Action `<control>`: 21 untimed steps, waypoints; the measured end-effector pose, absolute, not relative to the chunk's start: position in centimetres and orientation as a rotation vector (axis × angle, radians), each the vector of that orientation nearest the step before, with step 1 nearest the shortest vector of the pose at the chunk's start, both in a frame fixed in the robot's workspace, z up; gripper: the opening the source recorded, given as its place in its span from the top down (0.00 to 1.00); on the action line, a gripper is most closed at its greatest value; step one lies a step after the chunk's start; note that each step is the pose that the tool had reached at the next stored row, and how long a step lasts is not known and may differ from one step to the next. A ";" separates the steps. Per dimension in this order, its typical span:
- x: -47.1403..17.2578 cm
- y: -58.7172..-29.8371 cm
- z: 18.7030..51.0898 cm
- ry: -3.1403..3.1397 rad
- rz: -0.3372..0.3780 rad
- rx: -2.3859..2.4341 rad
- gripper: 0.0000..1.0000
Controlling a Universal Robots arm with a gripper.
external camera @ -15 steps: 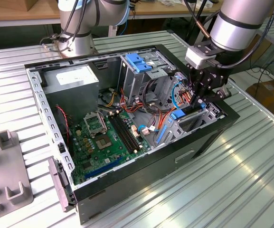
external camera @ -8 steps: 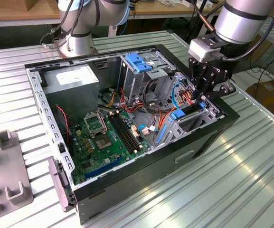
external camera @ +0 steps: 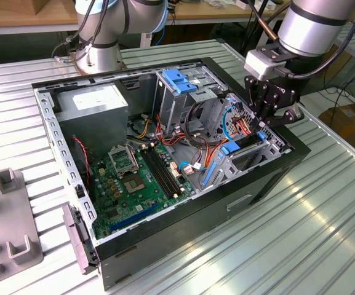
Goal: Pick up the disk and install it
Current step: 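Insert the first disk wire, then insert the second disk wire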
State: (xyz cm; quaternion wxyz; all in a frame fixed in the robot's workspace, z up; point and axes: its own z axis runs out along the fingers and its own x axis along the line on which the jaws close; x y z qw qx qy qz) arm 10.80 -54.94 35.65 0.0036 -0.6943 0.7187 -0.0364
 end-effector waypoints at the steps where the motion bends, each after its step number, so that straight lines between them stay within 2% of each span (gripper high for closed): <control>1: 10.8 -54.9 35.7 2.253 -0.114 -2.176 0.90; 14: 10.8 -54.9 35.8 2.253 -0.114 -2.176 0.90; 21: 10.8 -54.9 37.5 2.253 -0.114 -2.176 0.90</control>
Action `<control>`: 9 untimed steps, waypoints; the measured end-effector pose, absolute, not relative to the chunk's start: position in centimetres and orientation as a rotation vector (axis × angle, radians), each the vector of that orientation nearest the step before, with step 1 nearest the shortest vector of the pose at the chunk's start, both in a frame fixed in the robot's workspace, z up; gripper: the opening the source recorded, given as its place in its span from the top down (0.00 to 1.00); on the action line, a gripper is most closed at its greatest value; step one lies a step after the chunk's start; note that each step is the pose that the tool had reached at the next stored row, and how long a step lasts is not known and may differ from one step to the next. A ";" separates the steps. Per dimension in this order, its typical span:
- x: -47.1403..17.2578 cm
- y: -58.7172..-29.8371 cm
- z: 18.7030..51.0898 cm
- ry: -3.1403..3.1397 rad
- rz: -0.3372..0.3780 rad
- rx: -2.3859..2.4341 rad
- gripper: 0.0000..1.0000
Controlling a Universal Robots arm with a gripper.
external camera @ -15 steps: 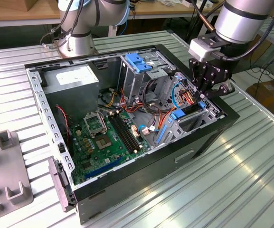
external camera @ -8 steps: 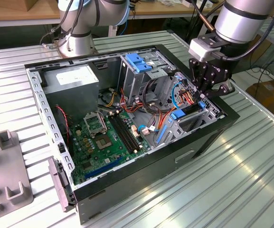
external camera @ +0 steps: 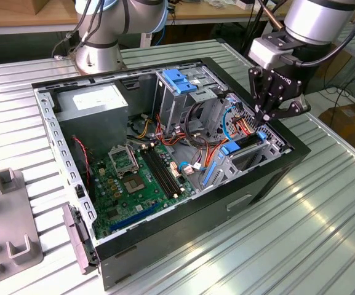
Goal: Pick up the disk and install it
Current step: 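Insert the second disk wire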
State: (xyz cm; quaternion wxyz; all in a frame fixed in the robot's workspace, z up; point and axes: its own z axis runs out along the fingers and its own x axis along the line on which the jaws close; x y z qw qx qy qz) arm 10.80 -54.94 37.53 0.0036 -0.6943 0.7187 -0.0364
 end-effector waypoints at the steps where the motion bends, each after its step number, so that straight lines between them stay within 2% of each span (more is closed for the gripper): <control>1: 10.8 -54.9 37.8 2.253 -0.114 -2.176 0.90; 9: 10.8 -54.9 39.1 2.253 -0.112 -2.176 0.90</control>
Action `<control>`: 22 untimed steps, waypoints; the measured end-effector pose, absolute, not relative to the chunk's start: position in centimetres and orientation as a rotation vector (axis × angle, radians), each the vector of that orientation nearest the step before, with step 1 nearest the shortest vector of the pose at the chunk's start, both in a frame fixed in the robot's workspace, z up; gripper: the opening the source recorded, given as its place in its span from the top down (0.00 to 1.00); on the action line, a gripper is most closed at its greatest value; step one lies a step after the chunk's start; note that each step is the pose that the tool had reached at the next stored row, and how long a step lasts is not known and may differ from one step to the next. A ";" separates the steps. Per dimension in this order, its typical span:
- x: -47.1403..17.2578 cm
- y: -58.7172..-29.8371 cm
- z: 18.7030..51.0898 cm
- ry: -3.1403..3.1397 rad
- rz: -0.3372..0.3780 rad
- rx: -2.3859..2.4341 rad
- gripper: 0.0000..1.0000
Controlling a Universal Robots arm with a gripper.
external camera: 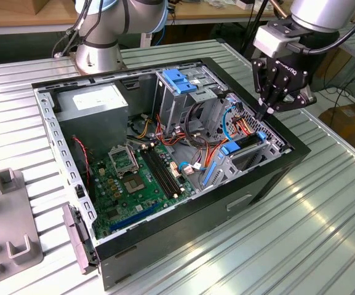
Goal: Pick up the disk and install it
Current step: 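Insert the second disk wire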
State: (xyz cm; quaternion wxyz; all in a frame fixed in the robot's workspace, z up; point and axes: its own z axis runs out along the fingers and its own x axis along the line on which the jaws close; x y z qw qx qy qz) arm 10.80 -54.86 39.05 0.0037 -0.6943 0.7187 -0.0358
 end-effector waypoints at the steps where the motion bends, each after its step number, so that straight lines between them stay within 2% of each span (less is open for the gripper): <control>1: 10.7 -54.7 39.0 2.253 -0.112 -2.176 0.90; 5: 10.3 -53.6 39.0 2.253 -0.111 -2.176 0.90; 9: 9.9 -51.0 39.0 2.253 -0.111 -2.177 0.90; 17: 9.8 -50.8 39.0 2.254 -0.113 -2.178 0.90; 22: 9.8 -50.5 39.8 2.265 -0.143 -2.190 0.90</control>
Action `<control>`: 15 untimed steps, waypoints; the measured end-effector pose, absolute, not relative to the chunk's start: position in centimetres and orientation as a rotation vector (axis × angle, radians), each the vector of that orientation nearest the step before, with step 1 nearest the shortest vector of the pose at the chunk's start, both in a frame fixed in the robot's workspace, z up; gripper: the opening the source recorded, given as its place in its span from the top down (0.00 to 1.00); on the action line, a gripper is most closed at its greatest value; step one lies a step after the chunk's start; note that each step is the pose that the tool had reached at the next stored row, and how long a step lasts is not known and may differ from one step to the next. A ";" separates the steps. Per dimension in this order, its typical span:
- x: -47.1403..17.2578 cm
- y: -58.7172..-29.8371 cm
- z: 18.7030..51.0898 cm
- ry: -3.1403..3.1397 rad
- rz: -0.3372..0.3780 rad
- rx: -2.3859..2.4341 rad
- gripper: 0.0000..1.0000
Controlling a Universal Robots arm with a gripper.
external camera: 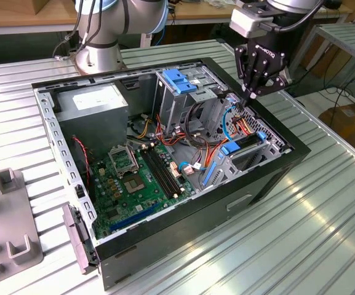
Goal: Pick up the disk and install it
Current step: 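Insert the second disk wire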
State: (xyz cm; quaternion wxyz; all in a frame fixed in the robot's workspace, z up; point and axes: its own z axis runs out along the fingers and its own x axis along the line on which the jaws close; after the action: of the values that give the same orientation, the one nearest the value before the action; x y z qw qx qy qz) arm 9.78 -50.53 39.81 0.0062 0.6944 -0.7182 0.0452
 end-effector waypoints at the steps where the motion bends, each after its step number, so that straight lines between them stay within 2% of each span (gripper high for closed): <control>1: 9.8 -50.4 39.9 -2.247 0.143 2.172 0.90; 7: 9.7 -49.4 39.7 -2.246 0.144 2.172 0.90; 8: 9.6 -49.4 39.6 -2.246 0.145 2.171 0.83; 9: 9.6 -49.3 39.4 -2.245 0.145 2.171 0.83; 10: 9.6 -49.2 39.3 -2.245 0.145 2.171 0.77; 11: 9.6 -49.2 39.2 -2.245 0.145 2.172 0.77; 13: 9.6 -48.9 39.0 -2.245 0.145 2.172 0.64; 15: 9.6 -48.7 38.7 -2.245 0.145 2.172 0.64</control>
State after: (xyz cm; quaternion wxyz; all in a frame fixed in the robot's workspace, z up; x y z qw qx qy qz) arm 9.57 -48.66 38.65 0.0072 0.6944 -0.7180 0.0463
